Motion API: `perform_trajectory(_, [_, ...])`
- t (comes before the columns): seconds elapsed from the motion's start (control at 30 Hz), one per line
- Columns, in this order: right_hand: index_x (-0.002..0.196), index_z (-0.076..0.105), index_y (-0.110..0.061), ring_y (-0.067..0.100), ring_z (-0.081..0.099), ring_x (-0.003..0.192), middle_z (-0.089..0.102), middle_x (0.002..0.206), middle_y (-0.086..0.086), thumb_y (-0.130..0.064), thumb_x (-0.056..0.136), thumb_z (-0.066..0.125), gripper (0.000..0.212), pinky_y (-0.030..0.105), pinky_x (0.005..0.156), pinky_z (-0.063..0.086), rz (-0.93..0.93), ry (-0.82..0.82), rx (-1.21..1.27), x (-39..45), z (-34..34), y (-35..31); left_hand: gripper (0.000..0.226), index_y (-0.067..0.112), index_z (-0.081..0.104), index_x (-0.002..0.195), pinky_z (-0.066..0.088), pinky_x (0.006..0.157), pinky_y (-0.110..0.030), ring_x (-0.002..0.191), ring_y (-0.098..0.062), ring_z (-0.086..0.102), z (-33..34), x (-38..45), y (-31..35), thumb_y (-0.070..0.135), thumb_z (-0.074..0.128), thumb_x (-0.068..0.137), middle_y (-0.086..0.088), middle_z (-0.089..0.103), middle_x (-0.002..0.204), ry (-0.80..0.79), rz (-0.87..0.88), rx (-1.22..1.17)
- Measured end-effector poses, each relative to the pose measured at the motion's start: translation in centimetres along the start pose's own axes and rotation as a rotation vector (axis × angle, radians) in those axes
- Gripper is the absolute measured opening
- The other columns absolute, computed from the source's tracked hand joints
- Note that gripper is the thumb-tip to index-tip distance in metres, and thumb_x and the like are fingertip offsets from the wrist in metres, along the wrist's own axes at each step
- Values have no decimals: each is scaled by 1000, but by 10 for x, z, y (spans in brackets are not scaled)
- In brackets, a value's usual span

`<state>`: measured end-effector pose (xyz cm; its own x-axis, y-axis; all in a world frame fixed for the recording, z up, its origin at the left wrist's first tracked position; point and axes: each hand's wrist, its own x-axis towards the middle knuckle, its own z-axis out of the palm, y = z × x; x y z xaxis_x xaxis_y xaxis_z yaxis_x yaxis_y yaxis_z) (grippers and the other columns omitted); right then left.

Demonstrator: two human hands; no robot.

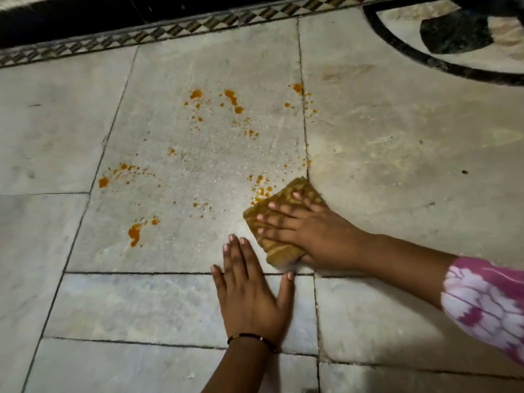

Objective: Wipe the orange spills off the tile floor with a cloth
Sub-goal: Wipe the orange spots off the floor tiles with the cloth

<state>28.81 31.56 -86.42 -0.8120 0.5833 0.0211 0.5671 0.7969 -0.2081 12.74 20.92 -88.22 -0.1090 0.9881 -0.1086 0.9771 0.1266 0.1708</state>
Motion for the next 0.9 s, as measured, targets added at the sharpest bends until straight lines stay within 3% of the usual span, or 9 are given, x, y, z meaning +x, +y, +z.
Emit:
perform_trajectory(0.13, [147, 23, -36, 11, 4, 145, 12, 158, -10, -28, 83, 62, 75, 38, 113, -3, 235, -65, 131, 28, -18, 23, 89, 8, 11, 149, 0, 115, -44, 145, -22, 4, -3, 0, 0, 70, 16, 86, -9, 5, 158, -33, 0, 4])
perform_trajectory(0.2, [147, 22, -34, 12, 4, 145, 13, 158, -9, -27, 83, 62, 76, 40, 114, -3, 380, -29, 142, 15, -22, 41, 90, 9, 7, 150, -3, 115, -43, 145, -21, -2, -5, -1, -1, 72, 13, 85, -8, -1, 158, -64, 8, -5])
perform_trajectory(0.3, [146, 27, -30, 21, 14, 144, 22, 155, -5, -25, 79, 61, 76, 48, 114, 3, 439, 12, 95, -25, -14, 37, 92, 12, -6, 149, -12, 114, -40, 143, -17, -17, -10, -2, -3, 74, 6, 82, -5, -15, 156, -96, 17, -23])
perform_trajectory(0.37, [144, 35, -26, 28, 30, 139, 34, 151, 0, -37, 73, 54, 74, 53, 108, 16, 384, -6, -8, -43, -14, 16, 94, 15, -17, 147, -16, 114, -38, 140, -15, -25, -16, 0, -8, 76, 2, 78, -3, -27, 153, -156, 46, -42])
perform_trajectory(0.43, [141, 39, -28, 28, 39, 134, 38, 148, -1, -48, 76, 46, 69, 56, 101, 26, 253, -160, -85, -45, -24, -14, 94, 18, -22, 145, -16, 113, -36, 139, -15, -26, -28, 5, -20, 76, 4, 75, -1, -33, 149, -245, 118, 17])
perform_trajectory(0.57, [149, 0, -36, 16, -9, 144, -14, 156, -11, -44, 94, 40, 68, 51, 114, 3, 5, -623, -7, -9, -42, -49, 86, 21, -16, 147, -4, 116, -40, 144, -15, -14, -67, 24, -47, 66, 28, 88, 3, -26, 154, -535, 296, 197])
perform_trajectory(0.67, [149, -1, -38, 12, -7, 145, -12, 157, -13, -40, 98, 35, 62, 47, 116, 8, -84, -715, -89, 32, -55, -37, 84, 20, -13, 148, 0, 117, -42, 145, -15, -7, -91, 49, -58, 60, 34, 91, 4, -21, 156, -703, 396, 278])
perform_trajectory(0.77, [149, -5, -38, 11, -5, 145, -14, 157, -13, -41, 98, 35, 65, 45, 116, 9, 99, -707, -95, 46, -65, -13, 85, 18, -14, 148, -1, 116, -43, 145, -17, -4, -101, 74, -71, 58, 35, 92, 1, -22, 156, -764, 608, 471])
perform_trajectory(0.9, [147, -15, -32, 14, -12, 144, -25, 152, -9, -79, 78, 27, 93, 46, 115, 5, 406, -620, -57, 18, -60, -13, 86, 19, -17, 147, -4, 115, -44, 145, -17, -5, -107, 98, -92, 57, 38, 92, 2, -25, 154, -789, 872, 641])
